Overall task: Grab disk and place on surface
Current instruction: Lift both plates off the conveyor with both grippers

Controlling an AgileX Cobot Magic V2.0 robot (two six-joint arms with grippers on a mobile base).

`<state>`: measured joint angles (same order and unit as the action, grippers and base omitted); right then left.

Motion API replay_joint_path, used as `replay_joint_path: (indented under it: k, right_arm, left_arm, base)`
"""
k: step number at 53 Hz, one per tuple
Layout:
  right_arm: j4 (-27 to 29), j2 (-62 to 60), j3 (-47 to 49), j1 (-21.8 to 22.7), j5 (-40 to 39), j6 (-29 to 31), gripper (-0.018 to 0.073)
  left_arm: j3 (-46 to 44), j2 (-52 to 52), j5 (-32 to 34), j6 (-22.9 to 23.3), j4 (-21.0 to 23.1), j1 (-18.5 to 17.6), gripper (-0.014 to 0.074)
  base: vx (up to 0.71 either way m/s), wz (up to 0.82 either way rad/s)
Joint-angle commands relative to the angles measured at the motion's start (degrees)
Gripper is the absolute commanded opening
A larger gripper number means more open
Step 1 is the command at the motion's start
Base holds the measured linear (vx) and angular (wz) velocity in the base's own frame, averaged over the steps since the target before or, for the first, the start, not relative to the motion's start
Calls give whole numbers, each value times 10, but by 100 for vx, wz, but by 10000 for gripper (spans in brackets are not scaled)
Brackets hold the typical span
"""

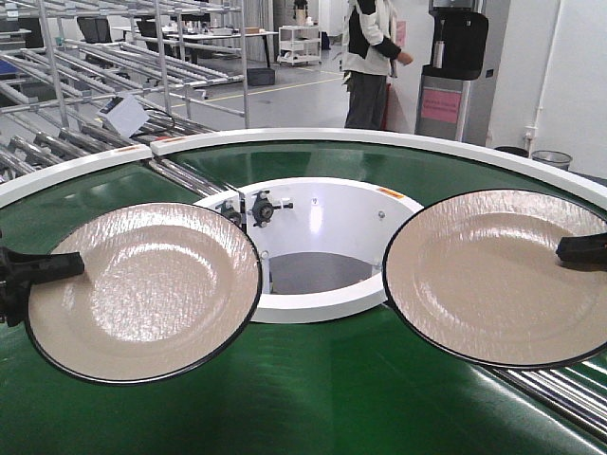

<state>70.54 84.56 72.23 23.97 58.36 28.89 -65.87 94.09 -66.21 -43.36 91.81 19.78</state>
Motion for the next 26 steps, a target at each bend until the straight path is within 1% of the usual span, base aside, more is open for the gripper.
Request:
replay_joint_path:
  k: [1, 17, 26]
  right_arm:
    - [73, -26, 18, 0, -3, -3, -9]
    - [72, -25, 18, 0, -2, -3, -9]
    - [72, -23, 18, 0, -2, -3, -9]
  left_arm:
    - [-21, -30, -47, 12, 106, -4, -2]
    - [-21, -30, -47, 12, 106, -4, -2]
    - [-21, -30, -47, 12, 106, -4, -1]
  base:
    - [0, 0]
    - [0, -1]
    - [-4, -15]
